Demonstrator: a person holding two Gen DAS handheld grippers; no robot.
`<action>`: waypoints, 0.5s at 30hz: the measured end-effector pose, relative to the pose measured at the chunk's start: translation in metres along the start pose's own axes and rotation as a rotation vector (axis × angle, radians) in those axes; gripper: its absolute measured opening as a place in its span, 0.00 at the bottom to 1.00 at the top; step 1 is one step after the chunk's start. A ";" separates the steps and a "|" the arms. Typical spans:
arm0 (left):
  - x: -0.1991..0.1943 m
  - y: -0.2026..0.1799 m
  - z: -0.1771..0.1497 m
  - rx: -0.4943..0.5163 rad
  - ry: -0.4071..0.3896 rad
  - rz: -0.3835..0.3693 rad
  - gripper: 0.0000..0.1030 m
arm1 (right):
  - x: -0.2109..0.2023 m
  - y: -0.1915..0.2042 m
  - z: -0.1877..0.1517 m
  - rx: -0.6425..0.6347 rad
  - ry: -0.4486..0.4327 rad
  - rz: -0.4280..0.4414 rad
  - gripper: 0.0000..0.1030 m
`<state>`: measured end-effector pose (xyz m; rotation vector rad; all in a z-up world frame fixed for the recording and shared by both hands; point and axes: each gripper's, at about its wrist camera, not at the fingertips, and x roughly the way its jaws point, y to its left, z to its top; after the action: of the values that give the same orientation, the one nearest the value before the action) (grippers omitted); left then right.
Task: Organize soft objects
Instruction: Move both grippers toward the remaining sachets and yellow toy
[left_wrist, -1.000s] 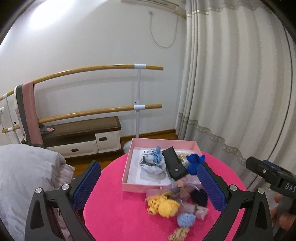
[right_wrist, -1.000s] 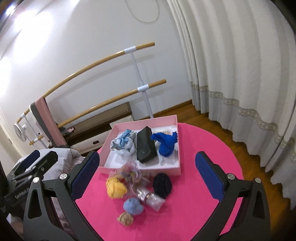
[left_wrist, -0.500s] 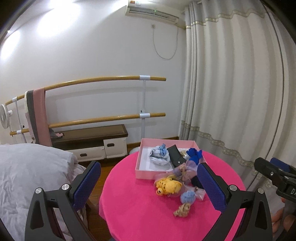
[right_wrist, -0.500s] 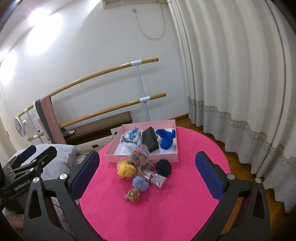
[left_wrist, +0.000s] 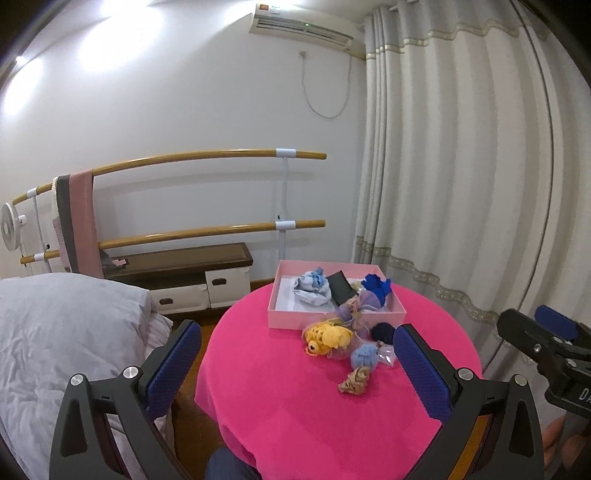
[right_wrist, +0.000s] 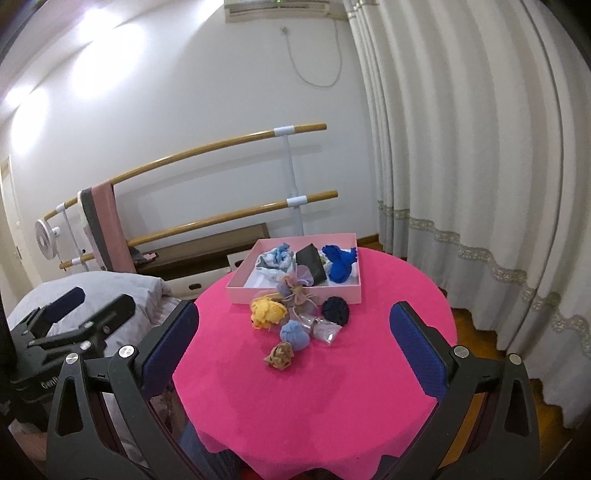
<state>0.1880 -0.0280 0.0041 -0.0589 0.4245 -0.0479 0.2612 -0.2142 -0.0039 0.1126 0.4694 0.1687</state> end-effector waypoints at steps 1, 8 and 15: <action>-0.004 -0.001 -0.002 0.006 -0.005 -0.001 1.00 | -0.001 0.001 -0.001 -0.002 -0.001 0.000 1.00; -0.011 -0.002 -0.005 0.009 0.000 0.000 1.00 | -0.004 0.002 -0.002 -0.005 -0.005 0.001 1.00; -0.012 0.003 -0.003 -0.004 0.003 0.003 1.00 | -0.004 0.002 -0.003 -0.004 -0.006 -0.002 1.00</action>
<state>0.1756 -0.0245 0.0064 -0.0624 0.4278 -0.0441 0.2565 -0.2130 -0.0045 0.1090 0.4628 0.1670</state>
